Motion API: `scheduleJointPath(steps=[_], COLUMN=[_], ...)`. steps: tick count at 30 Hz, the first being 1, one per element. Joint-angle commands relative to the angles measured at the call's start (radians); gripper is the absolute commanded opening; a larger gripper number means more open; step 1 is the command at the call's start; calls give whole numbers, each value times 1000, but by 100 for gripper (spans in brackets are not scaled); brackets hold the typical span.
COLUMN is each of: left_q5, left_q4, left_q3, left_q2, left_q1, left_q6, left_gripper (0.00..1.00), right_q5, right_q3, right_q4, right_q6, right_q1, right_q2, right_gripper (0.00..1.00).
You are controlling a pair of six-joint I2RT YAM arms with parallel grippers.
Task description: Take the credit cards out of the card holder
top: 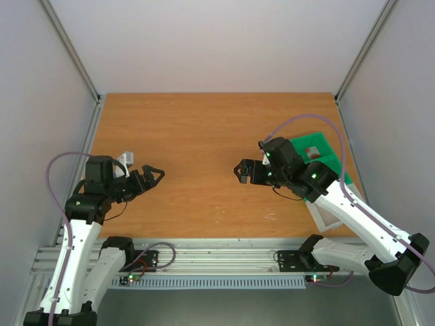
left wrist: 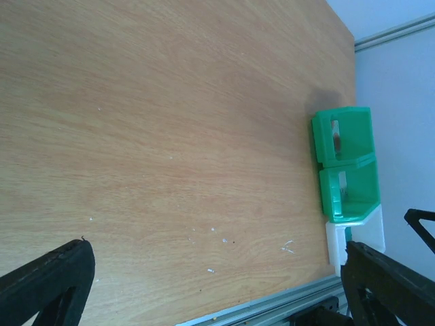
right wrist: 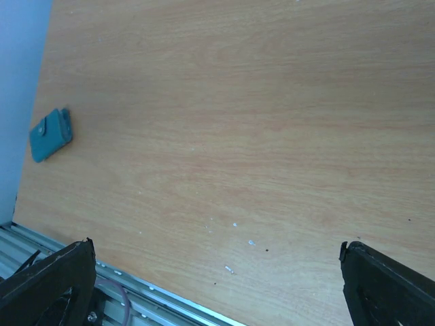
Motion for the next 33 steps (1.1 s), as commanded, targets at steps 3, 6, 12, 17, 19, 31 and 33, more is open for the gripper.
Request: scheduleJointPath(steps=[3, 6, 12, 17, 19, 31, 33], left_q5=[-23, -77, -254, -527, -607, -997, -976], left_q4=[22, 17, -3, -19, -2, 148, 171], left_q3=[14, 9, 29, 69, 77, 137, 150], left_q2=[-1, -1, 82, 184, 227, 582, 627], left_q1=[6, 6, 6, 16, 29, 142, 186], left_q6=[2, 4, -5, -78, -101, -213, -218], left_gripper=[99, 99, 99, 99, 99, 99, 99], right_q5=[8, 3, -23, -29, -32, -107, -117], right_q3=[37, 48, 52, 47, 43, 64, 73], right_q4=[-5, -10, -8, -9, -8, -40, -51], right_q6=[4, 1, -1, -16, -22, -77, -95], right_q1=[-7, -7, -6, -7, -7, -7, -6], right_q2=[20, 34, 36, 11, -1, -42, -56], right_gripper=[98, 98, 99, 98, 98, 99, 98])
